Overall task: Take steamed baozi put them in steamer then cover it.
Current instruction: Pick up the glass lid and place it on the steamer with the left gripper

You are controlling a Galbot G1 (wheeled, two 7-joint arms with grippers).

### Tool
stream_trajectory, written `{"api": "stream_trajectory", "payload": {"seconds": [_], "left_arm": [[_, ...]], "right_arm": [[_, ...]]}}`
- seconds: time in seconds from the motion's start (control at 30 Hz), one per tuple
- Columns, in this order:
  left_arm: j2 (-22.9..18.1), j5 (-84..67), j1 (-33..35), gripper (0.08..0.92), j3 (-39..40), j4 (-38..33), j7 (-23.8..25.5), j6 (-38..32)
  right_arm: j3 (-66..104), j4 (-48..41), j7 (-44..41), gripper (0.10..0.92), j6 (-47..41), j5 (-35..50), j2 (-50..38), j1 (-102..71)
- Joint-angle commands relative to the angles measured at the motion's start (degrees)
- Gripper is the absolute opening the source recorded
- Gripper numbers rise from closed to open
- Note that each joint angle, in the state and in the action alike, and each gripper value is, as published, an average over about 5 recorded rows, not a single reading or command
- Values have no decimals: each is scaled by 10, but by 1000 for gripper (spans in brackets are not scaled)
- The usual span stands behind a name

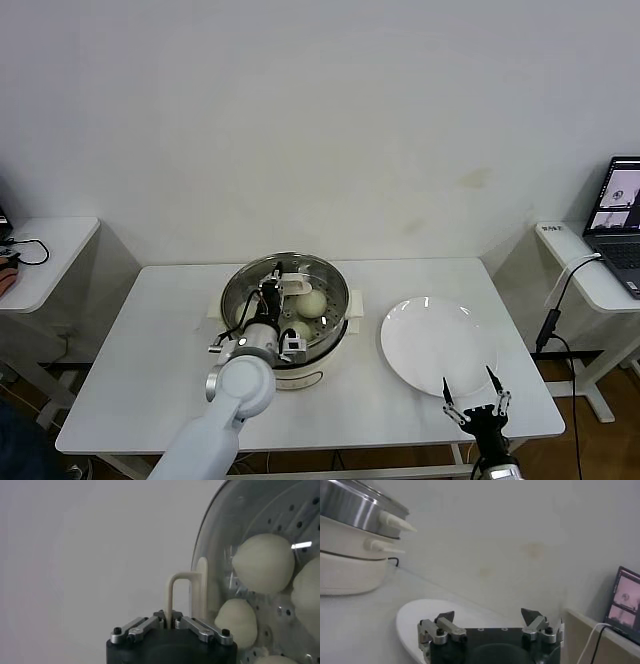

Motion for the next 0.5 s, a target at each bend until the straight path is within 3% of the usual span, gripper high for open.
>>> {"api": "stream_trajectory", "payload": {"seconds": [0.03,0.27,0.5], "left_arm": [[-3,0,-3,146,-2,10,-7,-2],[-1,-11,1,159,-3,1,-15,-3],[9,-16,18,358,-6,-24,-21,-4]], "right_arm": [[-1,1,0,823,1,-2,1,-1],[-2,1,0,823,1,-3,1,-2],[-4,3,0,823,2,-5,2,-5]]}}
